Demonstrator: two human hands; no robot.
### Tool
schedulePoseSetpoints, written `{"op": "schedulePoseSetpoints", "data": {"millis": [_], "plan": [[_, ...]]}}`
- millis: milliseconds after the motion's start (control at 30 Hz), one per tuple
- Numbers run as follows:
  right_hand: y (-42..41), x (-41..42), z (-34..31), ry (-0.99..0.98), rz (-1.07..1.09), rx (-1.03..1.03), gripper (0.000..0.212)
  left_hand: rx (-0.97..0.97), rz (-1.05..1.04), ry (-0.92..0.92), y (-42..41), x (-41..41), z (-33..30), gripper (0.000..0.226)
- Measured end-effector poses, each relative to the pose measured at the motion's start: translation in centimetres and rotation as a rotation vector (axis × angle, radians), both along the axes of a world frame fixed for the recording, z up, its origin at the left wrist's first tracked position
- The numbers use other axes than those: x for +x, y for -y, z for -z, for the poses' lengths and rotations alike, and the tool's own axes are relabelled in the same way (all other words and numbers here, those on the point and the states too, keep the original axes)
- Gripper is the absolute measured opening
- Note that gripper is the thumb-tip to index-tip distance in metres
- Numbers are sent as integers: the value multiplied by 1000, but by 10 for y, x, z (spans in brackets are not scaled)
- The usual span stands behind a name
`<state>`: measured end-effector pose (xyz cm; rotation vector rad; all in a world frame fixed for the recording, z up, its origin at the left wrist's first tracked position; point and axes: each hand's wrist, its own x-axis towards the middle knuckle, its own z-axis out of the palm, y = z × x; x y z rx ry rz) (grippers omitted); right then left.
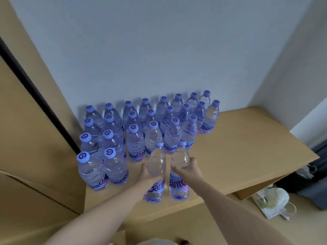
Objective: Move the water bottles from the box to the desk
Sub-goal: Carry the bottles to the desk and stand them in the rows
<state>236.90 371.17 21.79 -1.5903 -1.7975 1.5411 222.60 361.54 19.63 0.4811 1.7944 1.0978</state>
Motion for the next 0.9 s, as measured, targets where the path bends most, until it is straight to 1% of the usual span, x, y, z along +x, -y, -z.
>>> {"op": "schedulePoseSetpoints", "data": {"millis": [100, 167, 267, 400, 533, 633, 767, 833, 900], "plan": [[-12, -13, -3, -51, -168, -66, 60, 64, -83, -1, 7, -10, -4, 70], [-18, -21, -6, -91, -253, -108, 60, 107, -158, -24, 10, -13, -9, 65], [-24, -32, -8, -129, -370, -141, 64, 193, -232, -54, 11, -14, -15, 51], [-27, -43, -11, -130, -489, -118, 63, 241, -290, -81, 9, -12, -17, 46], [-36, -45, -11, -110, -534, -41, 73, 256, -330, -82, 8, -6, -17, 50], [-38, -44, -10, -153, -559, -49, 70, 246, -367, -91, 8, -5, -14, 55], [-40, -42, -9, -158, -580, -4, 73, 234, -394, -159, 9, -2, -8, 77], [-41, -41, -9, -159, -582, 29, 72, 251, -411, -199, 10, 2, -2, 78], [-40, -42, -8, -160, -586, 55, 70, 249, -419, -238, 9, 2, 2, 73]]}}
